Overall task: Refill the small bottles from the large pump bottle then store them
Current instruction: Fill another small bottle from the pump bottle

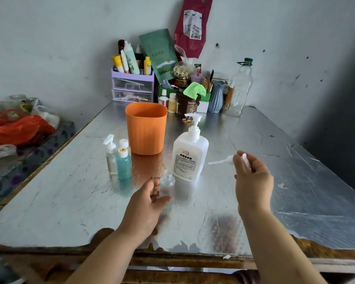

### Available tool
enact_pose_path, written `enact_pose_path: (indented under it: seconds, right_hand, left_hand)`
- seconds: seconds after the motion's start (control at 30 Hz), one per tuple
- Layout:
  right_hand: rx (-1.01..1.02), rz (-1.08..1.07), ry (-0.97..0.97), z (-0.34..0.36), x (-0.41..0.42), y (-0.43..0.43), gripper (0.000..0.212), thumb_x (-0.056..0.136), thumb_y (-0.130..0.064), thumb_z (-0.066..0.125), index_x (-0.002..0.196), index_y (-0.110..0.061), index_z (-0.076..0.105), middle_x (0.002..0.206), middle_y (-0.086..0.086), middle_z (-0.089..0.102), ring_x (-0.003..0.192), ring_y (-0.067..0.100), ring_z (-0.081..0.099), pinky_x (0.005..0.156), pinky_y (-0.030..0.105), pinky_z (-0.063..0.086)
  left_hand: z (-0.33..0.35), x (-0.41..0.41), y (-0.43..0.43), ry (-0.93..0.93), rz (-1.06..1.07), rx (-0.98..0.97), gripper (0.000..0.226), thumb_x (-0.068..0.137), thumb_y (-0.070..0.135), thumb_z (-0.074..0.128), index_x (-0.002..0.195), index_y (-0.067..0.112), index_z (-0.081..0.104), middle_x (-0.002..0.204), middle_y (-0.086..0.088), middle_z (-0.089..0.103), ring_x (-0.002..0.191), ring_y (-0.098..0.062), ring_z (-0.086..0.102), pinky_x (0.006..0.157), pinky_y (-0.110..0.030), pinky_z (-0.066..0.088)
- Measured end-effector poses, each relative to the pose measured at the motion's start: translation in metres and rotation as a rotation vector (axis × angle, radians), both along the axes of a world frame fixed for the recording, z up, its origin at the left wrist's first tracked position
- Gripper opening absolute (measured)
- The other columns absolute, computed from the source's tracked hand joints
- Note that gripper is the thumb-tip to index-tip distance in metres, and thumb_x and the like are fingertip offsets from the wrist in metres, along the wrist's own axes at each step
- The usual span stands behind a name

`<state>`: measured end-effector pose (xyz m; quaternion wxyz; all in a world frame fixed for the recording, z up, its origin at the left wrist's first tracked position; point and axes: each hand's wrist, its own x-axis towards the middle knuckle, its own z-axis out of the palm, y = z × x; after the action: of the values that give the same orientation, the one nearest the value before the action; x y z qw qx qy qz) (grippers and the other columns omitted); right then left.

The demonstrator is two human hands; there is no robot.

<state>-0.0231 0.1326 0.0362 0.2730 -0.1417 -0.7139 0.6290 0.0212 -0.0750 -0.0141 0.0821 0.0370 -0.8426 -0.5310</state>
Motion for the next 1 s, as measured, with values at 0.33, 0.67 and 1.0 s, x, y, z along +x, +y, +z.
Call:
enact_pose_path:
  seconds: [0.33,0.67,1.0]
  right_hand:
    - [0.218,0.154,0.283,0.043,0.027,-0.033,0.01,0.093,-0.024,0.059,0.102,-0.028,0.063,0.086,-0.018,0.064,0.07,-0.001,0.056,0.066,0.012,0.045]
    - [0.347,0.414,0.211,0.048,0.027,-0.059,0.009,0.092,-0.027,0.06,0.096,-0.036,0.062,0.088,-0.017,0.066,0.08,-0.008,0.058,0.067,0.002,0.04]
    - [0.497,0.488,0.118,0.048,0.022,-0.06,0.011,0.091,-0.031,0.061,0.101,-0.032,0.065,0.091,-0.014,0.068,0.082,-0.001,0.059,0.066,0.006,0.041]
  left_hand:
    - [0.003,0.002,-0.001,-0.02,0.037,0.001,0.041,0.092,0.029,0.063,0.13,0.019,0.049,0.123,-0.008,0.062,0.113,-0.02,0.059,0.091,-0.026,0.043]
    - [0.001,0.001,0.0,-0.007,0.057,-0.036,0.032,0.092,0.031,0.062,0.121,0.025,0.052,0.12,-0.001,0.064,0.109,-0.014,0.059,0.093,-0.026,0.045]
    - [-0.003,0.0,-0.001,-0.012,0.039,-0.03,0.038,0.092,0.032,0.063,0.128,0.031,0.051,0.127,0.006,0.062,0.116,-0.01,0.057,0.098,-0.026,0.044]
